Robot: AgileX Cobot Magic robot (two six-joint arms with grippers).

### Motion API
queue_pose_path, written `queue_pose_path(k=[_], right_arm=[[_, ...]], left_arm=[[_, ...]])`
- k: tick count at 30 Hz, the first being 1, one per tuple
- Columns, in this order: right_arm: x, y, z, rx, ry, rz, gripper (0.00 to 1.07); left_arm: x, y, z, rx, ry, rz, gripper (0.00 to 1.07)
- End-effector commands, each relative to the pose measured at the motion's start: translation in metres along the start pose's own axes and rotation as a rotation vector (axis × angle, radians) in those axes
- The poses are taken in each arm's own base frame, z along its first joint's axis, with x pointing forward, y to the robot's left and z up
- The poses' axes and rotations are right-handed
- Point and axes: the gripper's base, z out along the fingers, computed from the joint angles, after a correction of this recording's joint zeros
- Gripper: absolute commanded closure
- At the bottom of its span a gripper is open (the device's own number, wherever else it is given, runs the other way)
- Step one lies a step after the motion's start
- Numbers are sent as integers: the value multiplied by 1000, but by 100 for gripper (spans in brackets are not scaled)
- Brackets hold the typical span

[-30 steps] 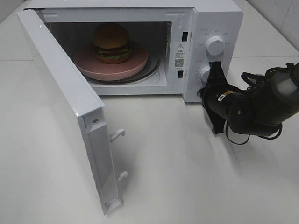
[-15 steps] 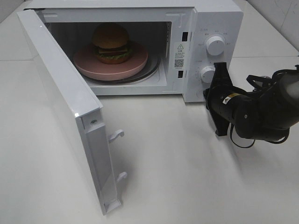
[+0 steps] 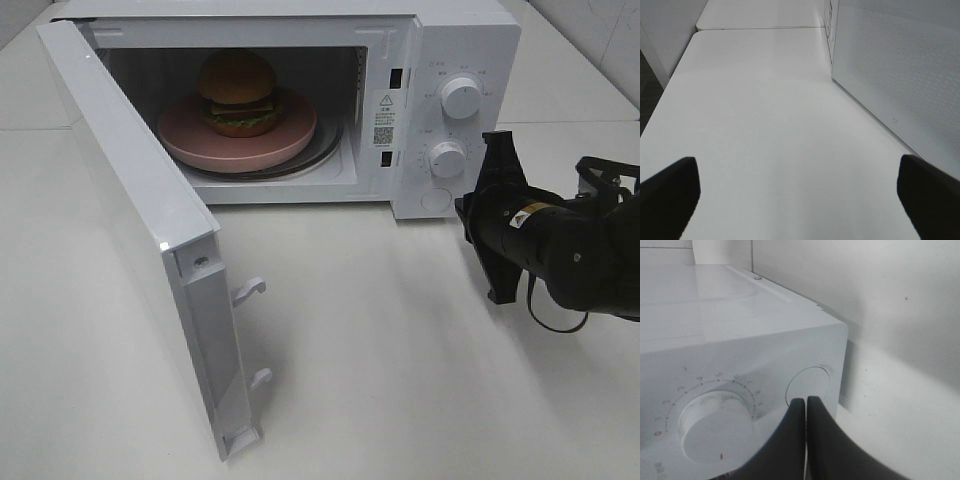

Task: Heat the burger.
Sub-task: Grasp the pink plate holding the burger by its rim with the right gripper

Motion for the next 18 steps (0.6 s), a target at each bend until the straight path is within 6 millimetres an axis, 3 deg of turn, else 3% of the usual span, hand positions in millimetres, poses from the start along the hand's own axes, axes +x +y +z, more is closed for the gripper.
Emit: queue_pose_path(k=[1, 6, 8, 9, 11, 12, 14, 17, 18], right_arm=[[-1, 7, -16, 0, 28, -106, 107], [0, 17, -32, 46, 77, -296, 107], [1, 19, -44, 110, 144, -500, 107], [1, 19, -44, 110, 144, -500, 107], [3, 19, -61, 188, 267, -778, 107], [3, 19, -61, 188, 267, -778, 107], [6, 16, -75, 232, 395, -1000, 107], [6, 16, -79, 237, 431, -1054, 107], [9, 16, -87, 249, 537, -1185, 107]], left_arm=[[1, -1, -2, 0, -23, -6, 4], [1, -1, -2, 0, -23, -6, 4], [1, -1, -2, 0, -23, -6, 4], [1, -1, -2, 0, -23, -6, 4], [1, -1, -2, 0, -23, -6, 4], [1, -1, -2, 0, -23, -6, 4], [1, -1, -2, 0, -23, -6, 4], [1, -1, -2, 0, -23, -6, 4], [1, -1, -2, 0, -23, -6, 4]])
